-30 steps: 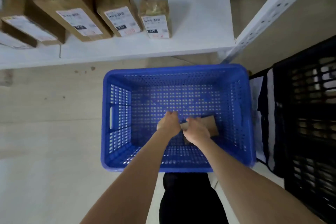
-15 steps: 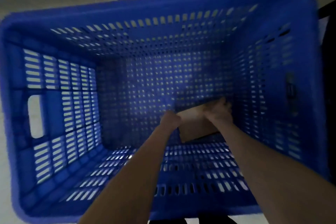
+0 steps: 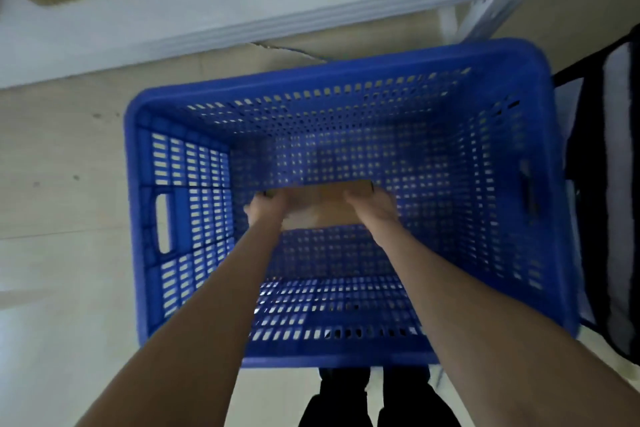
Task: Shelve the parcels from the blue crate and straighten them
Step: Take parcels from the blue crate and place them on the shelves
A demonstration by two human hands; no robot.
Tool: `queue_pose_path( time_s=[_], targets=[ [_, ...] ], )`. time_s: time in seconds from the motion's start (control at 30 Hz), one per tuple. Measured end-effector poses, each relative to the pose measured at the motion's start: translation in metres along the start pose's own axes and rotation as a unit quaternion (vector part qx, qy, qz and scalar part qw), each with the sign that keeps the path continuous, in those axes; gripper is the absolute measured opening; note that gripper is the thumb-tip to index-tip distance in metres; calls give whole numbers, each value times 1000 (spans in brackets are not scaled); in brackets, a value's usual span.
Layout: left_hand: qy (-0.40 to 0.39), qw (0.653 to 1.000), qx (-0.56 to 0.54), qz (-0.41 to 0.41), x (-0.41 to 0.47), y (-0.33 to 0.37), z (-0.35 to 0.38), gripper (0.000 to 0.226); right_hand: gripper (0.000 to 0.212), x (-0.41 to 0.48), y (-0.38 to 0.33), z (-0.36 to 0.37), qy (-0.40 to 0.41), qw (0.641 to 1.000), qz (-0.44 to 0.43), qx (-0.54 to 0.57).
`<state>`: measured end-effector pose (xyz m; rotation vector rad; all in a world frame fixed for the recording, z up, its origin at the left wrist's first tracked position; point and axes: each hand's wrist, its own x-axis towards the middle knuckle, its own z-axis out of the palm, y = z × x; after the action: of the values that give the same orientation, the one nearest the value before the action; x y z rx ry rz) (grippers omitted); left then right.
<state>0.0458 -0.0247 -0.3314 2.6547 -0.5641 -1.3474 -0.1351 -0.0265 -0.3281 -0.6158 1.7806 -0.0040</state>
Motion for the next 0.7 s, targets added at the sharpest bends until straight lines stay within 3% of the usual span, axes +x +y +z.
queue_pose_path(
  time_s=[0.07,0.2,0.3,0.47,0.53,0.7],
  targets=[
    [20,999,-35,15,-32,15,-33,58,75,-36,-19,-9,36,998,-18,38],
    [56,989,-133,28,-117,48,-101,35,80,-125,-62,-43,79,983,0,165],
    [77,979,-181,55,-176,72,-156,37,53,-190,-96,-74,79,967,9,243],
    [51,961,-259,78,-256,112,-254,17,30,-305,-154,-117,-7,943,-26,332],
    [37,958,-268,91,-283,131,-291,43,21,-353,-178,-130,-53,931,-42,359],
    [19,943,-297,152,-379,177,-371,27,41,-449,-234,-159,-90,935,-111,324]
  ],
)
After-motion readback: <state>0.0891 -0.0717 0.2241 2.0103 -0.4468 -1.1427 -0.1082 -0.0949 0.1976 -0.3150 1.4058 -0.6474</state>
